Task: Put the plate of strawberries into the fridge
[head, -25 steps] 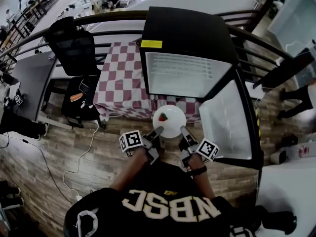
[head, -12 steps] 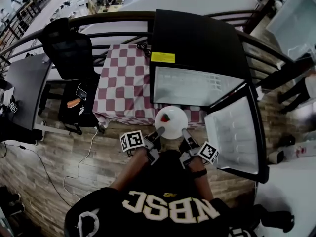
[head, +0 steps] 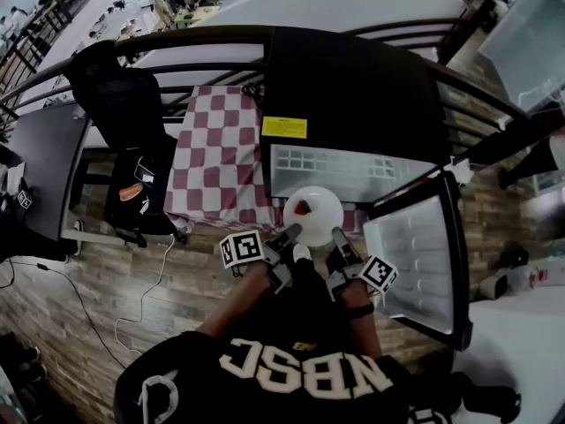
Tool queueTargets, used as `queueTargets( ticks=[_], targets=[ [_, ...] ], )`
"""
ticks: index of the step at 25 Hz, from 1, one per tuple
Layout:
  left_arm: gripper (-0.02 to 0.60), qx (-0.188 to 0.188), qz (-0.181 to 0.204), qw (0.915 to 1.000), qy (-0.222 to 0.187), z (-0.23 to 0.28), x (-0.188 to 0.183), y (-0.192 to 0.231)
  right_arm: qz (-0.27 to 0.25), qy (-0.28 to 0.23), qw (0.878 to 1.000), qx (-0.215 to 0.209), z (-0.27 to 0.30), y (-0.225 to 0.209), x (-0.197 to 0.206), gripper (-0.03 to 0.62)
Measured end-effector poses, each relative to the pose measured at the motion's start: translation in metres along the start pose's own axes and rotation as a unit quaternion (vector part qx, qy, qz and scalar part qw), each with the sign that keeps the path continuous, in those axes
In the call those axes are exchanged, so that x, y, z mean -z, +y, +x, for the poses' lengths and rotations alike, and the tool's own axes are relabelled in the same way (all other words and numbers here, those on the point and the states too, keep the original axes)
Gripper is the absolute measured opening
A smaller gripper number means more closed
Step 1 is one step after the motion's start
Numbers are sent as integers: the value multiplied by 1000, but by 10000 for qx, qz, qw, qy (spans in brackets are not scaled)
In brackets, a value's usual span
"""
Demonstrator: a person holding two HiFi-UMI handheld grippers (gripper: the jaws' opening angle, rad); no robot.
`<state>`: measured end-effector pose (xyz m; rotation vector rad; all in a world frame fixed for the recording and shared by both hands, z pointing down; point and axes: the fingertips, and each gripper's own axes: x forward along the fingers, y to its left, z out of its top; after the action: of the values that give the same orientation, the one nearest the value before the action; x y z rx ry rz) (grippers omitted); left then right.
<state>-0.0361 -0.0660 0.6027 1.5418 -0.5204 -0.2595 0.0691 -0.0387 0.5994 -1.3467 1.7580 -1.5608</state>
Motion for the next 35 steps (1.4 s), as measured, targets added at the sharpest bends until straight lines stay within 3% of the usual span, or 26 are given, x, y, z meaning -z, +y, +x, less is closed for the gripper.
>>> queueTargets(
  ticks=[11, 22, 26, 31, 35],
  targets=[
    [34, 168, 193, 9992, -291, 46, -47, -34, -115, 99, 9996, -245, 40, 19, -60, 35],
    [34, 127, 177, 9993, -290, 85, -72, -38, -26, 134, 9994, -313, 68, 14, -96, 35],
    [34, -68, 205, 9992, -350, 93, -81, -31, -5, 123, 9992, -383, 78, 15, -107, 35],
    [35, -128, 3, 9988, -463, 100, -87, -28, 52, 172, 9983, -551, 88, 17, -114, 35],
    [35, -214, -119, 9983, -520, 103, -88, -19, 163, 284, 9987, -395, 91, 11, -114, 35]
  ],
)
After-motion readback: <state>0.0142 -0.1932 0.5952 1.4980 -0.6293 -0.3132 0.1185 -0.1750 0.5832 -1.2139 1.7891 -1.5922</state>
